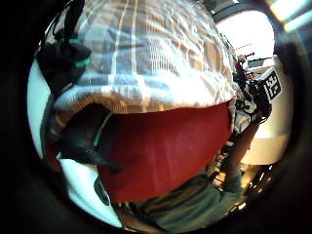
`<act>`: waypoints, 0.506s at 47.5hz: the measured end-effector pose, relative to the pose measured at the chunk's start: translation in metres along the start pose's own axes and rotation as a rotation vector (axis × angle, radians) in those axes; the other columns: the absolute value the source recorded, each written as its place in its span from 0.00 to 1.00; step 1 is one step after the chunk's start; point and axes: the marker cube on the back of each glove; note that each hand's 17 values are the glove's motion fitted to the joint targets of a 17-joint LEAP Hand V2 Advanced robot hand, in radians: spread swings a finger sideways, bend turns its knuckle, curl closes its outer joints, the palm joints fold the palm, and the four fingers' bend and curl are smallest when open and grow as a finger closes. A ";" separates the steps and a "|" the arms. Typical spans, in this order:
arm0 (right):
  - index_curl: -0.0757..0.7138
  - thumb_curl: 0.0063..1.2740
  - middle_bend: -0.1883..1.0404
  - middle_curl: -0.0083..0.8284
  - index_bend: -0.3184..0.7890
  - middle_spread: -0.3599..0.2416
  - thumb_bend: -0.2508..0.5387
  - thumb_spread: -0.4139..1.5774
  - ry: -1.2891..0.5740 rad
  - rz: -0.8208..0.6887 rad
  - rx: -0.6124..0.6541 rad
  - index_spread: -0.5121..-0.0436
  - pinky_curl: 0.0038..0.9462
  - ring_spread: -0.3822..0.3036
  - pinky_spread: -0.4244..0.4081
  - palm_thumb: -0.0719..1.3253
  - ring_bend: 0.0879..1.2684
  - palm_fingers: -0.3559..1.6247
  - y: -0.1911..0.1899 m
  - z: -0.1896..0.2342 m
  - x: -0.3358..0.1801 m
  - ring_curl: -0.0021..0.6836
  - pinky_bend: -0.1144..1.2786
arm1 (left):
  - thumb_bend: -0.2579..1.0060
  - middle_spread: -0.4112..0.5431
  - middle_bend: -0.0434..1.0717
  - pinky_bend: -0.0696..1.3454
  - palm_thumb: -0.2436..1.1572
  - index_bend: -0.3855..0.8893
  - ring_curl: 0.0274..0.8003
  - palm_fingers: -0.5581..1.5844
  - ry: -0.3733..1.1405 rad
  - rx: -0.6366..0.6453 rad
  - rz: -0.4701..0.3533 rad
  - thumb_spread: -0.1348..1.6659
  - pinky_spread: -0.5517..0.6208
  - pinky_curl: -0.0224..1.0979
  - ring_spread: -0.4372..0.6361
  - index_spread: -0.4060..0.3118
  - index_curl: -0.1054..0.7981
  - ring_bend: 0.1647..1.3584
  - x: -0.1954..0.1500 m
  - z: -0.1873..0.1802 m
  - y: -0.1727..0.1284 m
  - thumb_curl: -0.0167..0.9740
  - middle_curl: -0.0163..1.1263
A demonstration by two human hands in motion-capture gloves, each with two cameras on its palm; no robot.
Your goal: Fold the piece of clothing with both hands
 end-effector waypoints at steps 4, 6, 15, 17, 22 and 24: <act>0.54 0.30 0.32 0.33 0.62 0.36 0.35 0.69 -0.025 -0.003 0.099 0.35 0.33 0.41 0.56 0.69 0.29 0.47 0.006 -0.002 -0.003 0.45 0.46 | 0.20 0.24 0.27 0.22 0.55 0.50 0.38 0.69 0.001 -0.019 -0.007 0.69 0.54 0.29 0.29 0.29 0.58 0.29 0.005 -0.002 0.016 0.35 0.36; 0.58 0.30 0.32 0.34 0.66 0.32 0.36 0.70 -0.024 -0.004 0.131 0.36 0.32 0.36 0.54 0.71 0.28 0.52 0.003 0.000 -0.001 0.46 0.43 | 0.21 0.21 0.27 0.20 0.57 0.51 0.38 0.71 -0.017 -0.014 -0.006 0.70 0.52 0.29 0.26 0.26 0.59 0.28 0.003 -0.004 0.016 0.35 0.37; 0.57 0.32 0.37 0.42 0.52 0.26 0.37 0.72 -0.154 -0.127 0.177 0.44 0.32 0.19 0.34 0.78 0.38 0.77 0.010 -0.007 0.016 0.53 0.38 | 0.20 0.13 0.35 0.14 0.62 0.49 0.43 0.79 -0.036 -0.125 0.044 0.70 0.46 0.28 0.14 0.19 0.62 0.29 0.001 -0.054 0.031 0.36 0.42; 0.58 0.32 0.37 0.44 0.48 0.25 0.37 0.72 -0.197 -0.163 0.149 0.45 0.34 0.18 0.30 0.79 0.41 0.80 0.021 -0.017 0.017 0.56 0.38 | 0.20 0.12 0.37 0.13 0.63 0.49 0.44 0.80 -0.036 -0.174 0.069 0.70 0.46 0.27 0.13 0.17 0.62 0.29 -0.001 -0.074 0.037 0.36 0.43; 0.58 0.33 0.38 0.47 0.43 0.25 0.36 0.72 -0.204 -0.249 0.108 0.46 0.36 0.16 0.23 0.81 0.43 0.83 0.048 -0.048 0.014 0.59 0.40 | 0.19 0.10 0.40 0.12 0.64 0.51 0.46 0.80 -0.003 -0.333 0.140 0.70 0.45 0.25 0.10 0.15 0.64 0.32 -0.003 -0.123 0.052 0.36 0.44; 0.57 0.33 0.39 0.47 0.42 0.25 0.35 0.72 -0.176 -0.268 0.121 0.46 0.37 0.16 0.21 0.82 0.45 0.84 0.054 -0.064 0.012 0.60 0.41 | 0.20 0.10 0.42 0.11 0.65 0.51 0.47 0.80 0.008 -0.392 0.173 0.70 0.45 0.24 0.09 0.14 0.64 0.32 -0.005 -0.136 0.052 0.36 0.45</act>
